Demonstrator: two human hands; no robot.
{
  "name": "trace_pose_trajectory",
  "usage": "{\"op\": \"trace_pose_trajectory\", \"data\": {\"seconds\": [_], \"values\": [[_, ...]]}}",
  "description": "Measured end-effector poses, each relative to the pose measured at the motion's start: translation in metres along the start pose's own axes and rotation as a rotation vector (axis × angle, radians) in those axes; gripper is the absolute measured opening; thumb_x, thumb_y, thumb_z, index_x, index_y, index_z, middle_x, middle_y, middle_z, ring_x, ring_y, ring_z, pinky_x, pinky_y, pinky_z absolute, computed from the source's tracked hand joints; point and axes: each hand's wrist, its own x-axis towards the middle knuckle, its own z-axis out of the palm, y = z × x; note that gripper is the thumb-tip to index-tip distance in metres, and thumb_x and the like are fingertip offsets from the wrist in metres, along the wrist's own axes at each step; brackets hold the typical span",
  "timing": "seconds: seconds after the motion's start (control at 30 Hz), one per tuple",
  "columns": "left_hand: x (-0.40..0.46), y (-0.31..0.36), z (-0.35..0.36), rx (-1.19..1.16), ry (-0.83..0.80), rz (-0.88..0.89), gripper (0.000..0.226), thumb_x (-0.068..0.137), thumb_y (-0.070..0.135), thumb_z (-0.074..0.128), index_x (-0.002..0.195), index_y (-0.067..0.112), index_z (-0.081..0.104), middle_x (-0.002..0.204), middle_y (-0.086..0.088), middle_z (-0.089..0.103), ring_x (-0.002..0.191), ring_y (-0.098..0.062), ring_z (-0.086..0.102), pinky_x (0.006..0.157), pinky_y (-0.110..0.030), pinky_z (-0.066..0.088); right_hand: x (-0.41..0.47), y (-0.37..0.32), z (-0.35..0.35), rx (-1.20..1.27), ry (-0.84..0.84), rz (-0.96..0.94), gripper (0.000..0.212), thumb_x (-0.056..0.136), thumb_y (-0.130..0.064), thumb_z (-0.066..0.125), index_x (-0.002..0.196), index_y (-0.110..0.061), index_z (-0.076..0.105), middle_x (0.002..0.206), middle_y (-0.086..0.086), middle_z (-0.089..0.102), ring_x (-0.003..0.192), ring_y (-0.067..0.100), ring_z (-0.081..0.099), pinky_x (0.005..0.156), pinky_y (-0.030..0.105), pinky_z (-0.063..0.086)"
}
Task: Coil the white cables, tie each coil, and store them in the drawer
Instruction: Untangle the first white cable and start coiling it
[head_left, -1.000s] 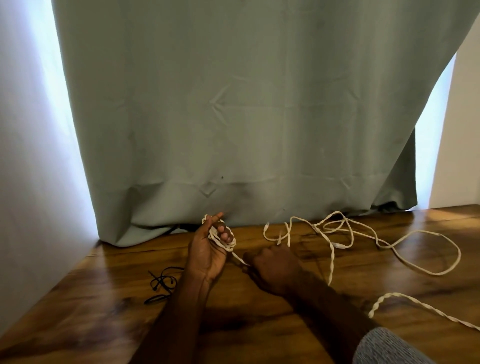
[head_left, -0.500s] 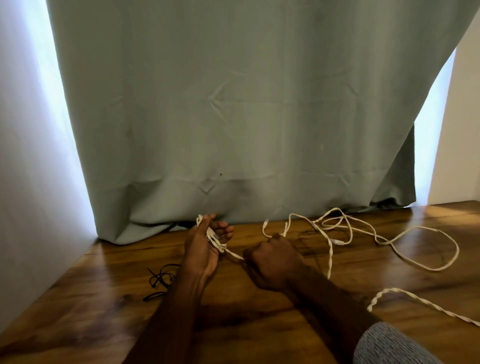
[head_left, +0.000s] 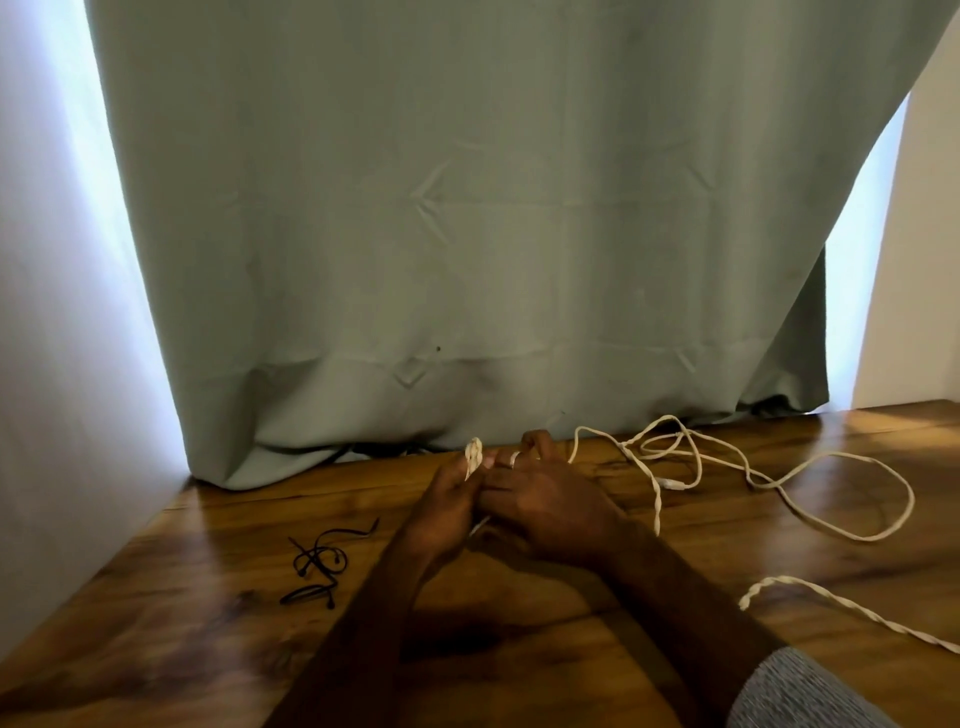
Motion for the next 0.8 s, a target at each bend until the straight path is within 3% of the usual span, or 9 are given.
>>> {"op": "trace_pose_trajectory", "data": {"seconds": [0.1,0.2,0.27,0.37,0.47,0.53,0.6,0.7,0.8], "values": [[-0.005,0.0,-0.001,0.107,-0.096,-0.067,0.022,0.104,0.026,0.048,0.107,0.025,0.069,0.076,-0.009,0.072,0.065,-0.027,0.063,0.06,-0.036,0.045,0.0,0.005,-0.007,-0.038,0.095,0.089,0.031,0.09,-0.053,0.055,0.101,-0.025,0.061,0.092,-0.005,0.073,0.082,0.02,0.067,0.089,0.049,0.048],[-0.008,0.002,0.004,0.086,-0.203,-0.112,0.039,0.103,0.043,0.045,0.078,0.023,0.067,0.057,-0.008,0.053,0.041,-0.017,0.035,0.046,-0.027,0.023,-0.006,0.008,-0.012,-0.015,0.144,0.253,0.044,0.086,-0.065,0.05,0.1,-0.024,0.056,0.081,-0.006,0.069,0.071,0.017,0.065,0.082,0.04,0.05],[-0.006,0.002,0.005,0.021,-0.244,-0.125,0.044,0.103,0.044,0.042,0.073,0.021,0.064,0.056,-0.007,0.046,0.038,-0.014,0.028,0.047,-0.028,0.016,-0.011,0.011,-0.011,0.17,0.115,0.354,0.043,0.089,-0.062,0.052,0.105,-0.022,0.058,0.088,-0.004,0.068,0.074,0.015,0.063,0.073,0.033,0.049],[-0.001,-0.001,0.0,-0.11,-0.361,-0.214,0.051,0.103,0.049,0.036,0.083,0.014,0.066,0.054,-0.006,0.035,0.034,-0.012,0.022,0.043,-0.025,0.012,-0.02,0.019,-0.008,0.502,0.113,0.515,0.03,0.094,-0.045,0.064,0.112,-0.022,0.06,0.103,-0.01,0.06,0.084,0.001,0.056,0.07,0.02,0.048],[-0.003,0.0,-0.005,-0.219,-0.496,-0.291,0.063,0.098,0.063,0.033,0.085,0.009,0.061,0.048,-0.001,0.03,0.03,-0.008,0.02,0.039,-0.021,0.008,-0.029,0.029,-0.005,0.689,0.144,0.655,0.014,0.097,-0.03,0.066,0.101,-0.018,0.069,0.089,-0.012,0.067,0.071,0.005,0.063,0.061,0.022,0.05],[-0.006,0.002,-0.004,-0.198,-0.528,-0.237,0.054,0.094,0.061,0.048,0.081,0.009,0.058,0.047,0.001,0.028,0.03,-0.006,0.02,0.038,-0.02,0.008,-0.032,0.03,-0.004,0.825,0.126,0.745,0.009,0.097,-0.023,0.066,0.095,-0.017,0.072,0.077,-0.013,0.07,0.056,0.008,0.064,0.051,0.021,0.048],[-0.007,0.003,-0.002,-0.186,-0.527,-0.187,0.046,0.092,0.053,0.057,0.079,0.009,0.056,0.047,0.0,0.026,0.029,-0.006,0.02,0.037,-0.017,0.012,-0.031,0.027,-0.005,0.838,0.149,0.766,0.01,0.097,-0.019,0.066,0.094,-0.015,0.076,0.076,-0.017,0.071,0.065,0.004,0.067,0.057,0.014,0.046],[-0.006,0.005,-0.001,-0.364,-0.518,-0.239,0.046,0.096,0.05,0.044,0.076,0.01,0.055,0.043,0.002,0.027,0.026,-0.005,0.021,0.035,-0.016,0.013,-0.023,0.018,-0.006,0.967,0.179,0.859,0.023,0.1,-0.026,0.06,0.091,-0.014,0.077,0.068,-0.013,0.07,0.061,0.0,0.064,0.056,0.015,0.045],[-0.006,0.01,-0.003,-0.54,-0.532,-0.287,0.057,0.093,0.059,0.036,0.071,0.011,0.056,0.038,0.004,0.029,0.024,-0.005,0.022,0.034,-0.016,0.009,-0.018,0.01,-0.003,1.145,0.159,0.944,0.038,0.096,-0.051,0.051,0.081,-0.025,0.075,0.062,-0.002,0.066,0.051,0.008,0.055,0.048,0.023,0.039]]}}
